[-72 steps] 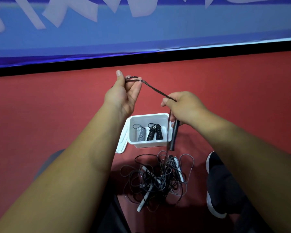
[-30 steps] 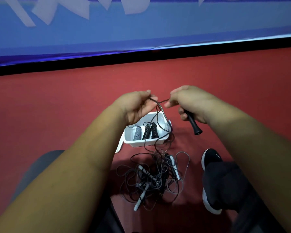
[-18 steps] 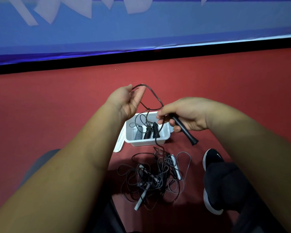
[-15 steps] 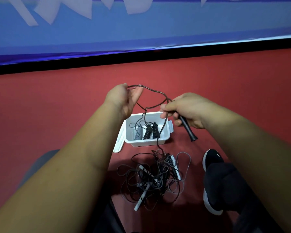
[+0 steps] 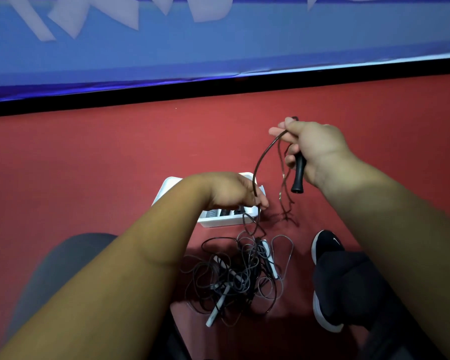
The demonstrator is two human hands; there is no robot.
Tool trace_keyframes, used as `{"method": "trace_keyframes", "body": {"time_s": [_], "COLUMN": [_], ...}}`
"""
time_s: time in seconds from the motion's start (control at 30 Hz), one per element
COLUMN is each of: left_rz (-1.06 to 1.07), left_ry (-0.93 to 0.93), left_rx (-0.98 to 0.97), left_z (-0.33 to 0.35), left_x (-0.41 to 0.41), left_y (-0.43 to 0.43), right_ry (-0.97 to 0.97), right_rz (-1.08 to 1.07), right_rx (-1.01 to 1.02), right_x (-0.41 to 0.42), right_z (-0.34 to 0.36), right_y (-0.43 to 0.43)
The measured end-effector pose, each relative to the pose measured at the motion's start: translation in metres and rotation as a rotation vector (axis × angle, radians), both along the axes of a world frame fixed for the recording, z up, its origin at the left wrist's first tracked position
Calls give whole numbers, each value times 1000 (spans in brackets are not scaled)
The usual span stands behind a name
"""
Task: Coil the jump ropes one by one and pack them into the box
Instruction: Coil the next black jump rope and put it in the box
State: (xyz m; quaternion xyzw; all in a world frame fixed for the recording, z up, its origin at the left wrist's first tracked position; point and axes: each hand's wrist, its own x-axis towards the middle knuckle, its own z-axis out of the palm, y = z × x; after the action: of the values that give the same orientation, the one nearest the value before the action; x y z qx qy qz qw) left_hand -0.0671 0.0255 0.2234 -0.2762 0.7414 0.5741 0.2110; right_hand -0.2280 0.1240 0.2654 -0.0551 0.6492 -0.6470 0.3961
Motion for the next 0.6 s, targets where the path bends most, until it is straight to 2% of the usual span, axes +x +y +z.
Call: {"method": "trace_keyframes", "body": {"time_s": [0.13, 0.2, 0.3, 0.37, 0.47, 0.6], "left_rz": [38, 107, 357, 572, 794, 956], "left_ry": [-25, -13, 100, 178, 281, 359], "left_rx": [81, 148, 266, 358, 494, 547], "left_z": [1, 5, 18, 26, 31, 29], "left_x": [1, 0, -6, -9, -10, -8], "left_y": [0, -1, -3, -6, -13, -20], "right_ry": [16, 19, 34, 58, 88, 38], "right_rz": [-72, -36, 178, 314, 485, 611], "right_rx": [-3, 113, 392, 489, 492, 451], "right_x": [-8, -8, -1, 6, 15, 23], "right_z": [0, -4, -12, -17, -19, -16], "right_y": [-1, -1, 0, 0, 0, -2]}}
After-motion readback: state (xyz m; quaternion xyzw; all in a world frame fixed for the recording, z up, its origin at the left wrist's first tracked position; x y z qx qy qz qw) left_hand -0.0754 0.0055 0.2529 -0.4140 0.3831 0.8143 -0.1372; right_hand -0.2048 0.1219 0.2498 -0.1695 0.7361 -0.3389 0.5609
